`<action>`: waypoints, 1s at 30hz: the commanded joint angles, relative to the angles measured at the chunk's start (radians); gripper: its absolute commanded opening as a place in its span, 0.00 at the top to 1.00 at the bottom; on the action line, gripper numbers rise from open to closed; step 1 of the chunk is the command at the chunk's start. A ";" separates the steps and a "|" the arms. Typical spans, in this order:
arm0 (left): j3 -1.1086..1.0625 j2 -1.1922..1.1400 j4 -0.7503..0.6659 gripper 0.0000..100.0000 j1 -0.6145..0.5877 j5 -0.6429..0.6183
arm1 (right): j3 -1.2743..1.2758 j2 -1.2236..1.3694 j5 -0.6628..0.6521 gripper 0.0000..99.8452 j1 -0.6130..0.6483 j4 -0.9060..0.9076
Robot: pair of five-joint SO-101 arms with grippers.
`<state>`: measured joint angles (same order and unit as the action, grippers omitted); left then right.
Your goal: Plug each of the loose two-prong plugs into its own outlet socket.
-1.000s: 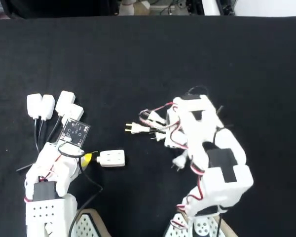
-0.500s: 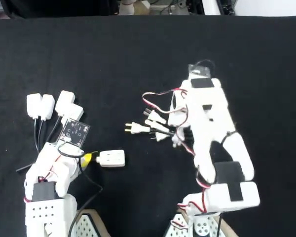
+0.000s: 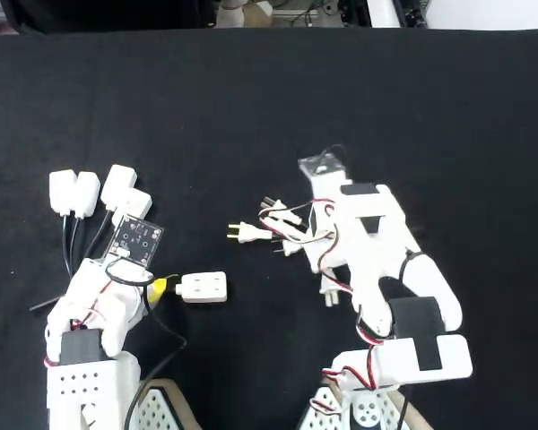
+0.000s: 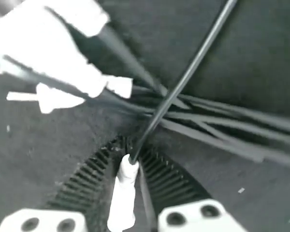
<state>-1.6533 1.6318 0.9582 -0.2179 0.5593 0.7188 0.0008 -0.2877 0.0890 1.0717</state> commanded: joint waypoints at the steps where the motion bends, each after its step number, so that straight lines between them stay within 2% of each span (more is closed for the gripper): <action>1: 0.004 0.011 0.005 0.68 0.010 0.005 | -0.001 -0.042 -0.239 0.99 -0.005 -0.006; 4: 0.004 0.011 0.005 0.68 0.010 0.005 | -0.001 -0.038 -0.269 0.99 -0.005 0.002; 15: 0.004 0.011 0.005 0.68 0.010 0.005 | -0.058 -0.035 -0.275 0.98 0.015 0.203; 23: 0.004 0.011 0.006 0.68 0.010 0.005 | -0.073 -0.036 -0.275 0.77 0.040 0.233; 30: 0.004 0.011 0.006 0.68 0.010 0.005 | -0.076 -0.045 -0.322 0.78 0.018 0.336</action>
<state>-1.6533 1.6318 0.9582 -0.2179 0.5593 0.6851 -0.0038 -0.5900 0.1197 1.3418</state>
